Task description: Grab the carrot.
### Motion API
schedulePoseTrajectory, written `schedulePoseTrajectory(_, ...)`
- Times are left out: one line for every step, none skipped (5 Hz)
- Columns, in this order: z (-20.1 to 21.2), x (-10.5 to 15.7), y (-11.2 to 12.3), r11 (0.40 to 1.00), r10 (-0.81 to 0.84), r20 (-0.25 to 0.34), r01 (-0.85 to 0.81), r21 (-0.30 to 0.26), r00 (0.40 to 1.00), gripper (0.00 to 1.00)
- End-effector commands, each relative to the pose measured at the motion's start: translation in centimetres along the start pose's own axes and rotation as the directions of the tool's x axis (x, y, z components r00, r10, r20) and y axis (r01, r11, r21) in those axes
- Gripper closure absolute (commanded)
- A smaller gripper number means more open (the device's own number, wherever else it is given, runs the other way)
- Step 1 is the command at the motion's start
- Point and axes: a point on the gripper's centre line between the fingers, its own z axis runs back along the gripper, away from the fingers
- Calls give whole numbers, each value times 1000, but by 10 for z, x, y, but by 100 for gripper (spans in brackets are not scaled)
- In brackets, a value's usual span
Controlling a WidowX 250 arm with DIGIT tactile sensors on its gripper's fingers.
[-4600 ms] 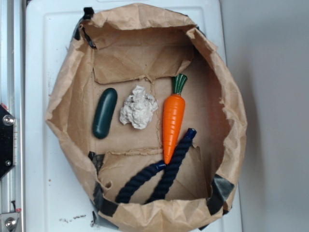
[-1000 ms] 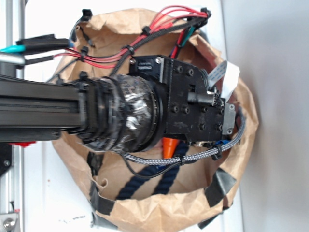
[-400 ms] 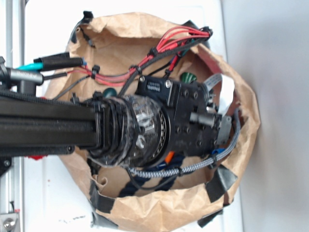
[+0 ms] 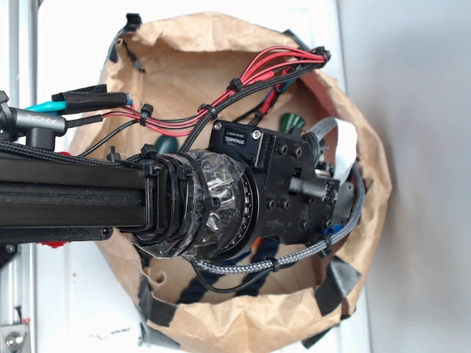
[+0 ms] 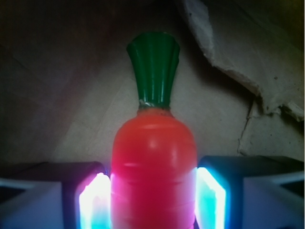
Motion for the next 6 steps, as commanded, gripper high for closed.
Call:
schedulePoseTrajectory(70, 38, 17, 997, -21, -26, 20, -71, 999, 100)
schedulePoseTrajectory(106, 53, 26, 989, -132, -43, 128, -70, 990, 100)
schedulePoseTrajectory(133, 67, 38, 948, -315, -14, 314, -49, 949, 100)
schedulePoseTrajectory(152, 80, 52, 921, -382, 28, 383, -65, 924, 100)
schedulePoseTrajectory(166, 85, 59, 914, -395, 27, 396, -88, 918, 100)
schedulePoseTrajectory(173, 75, 68, 919, -368, 87, 376, -116, 926, 100)
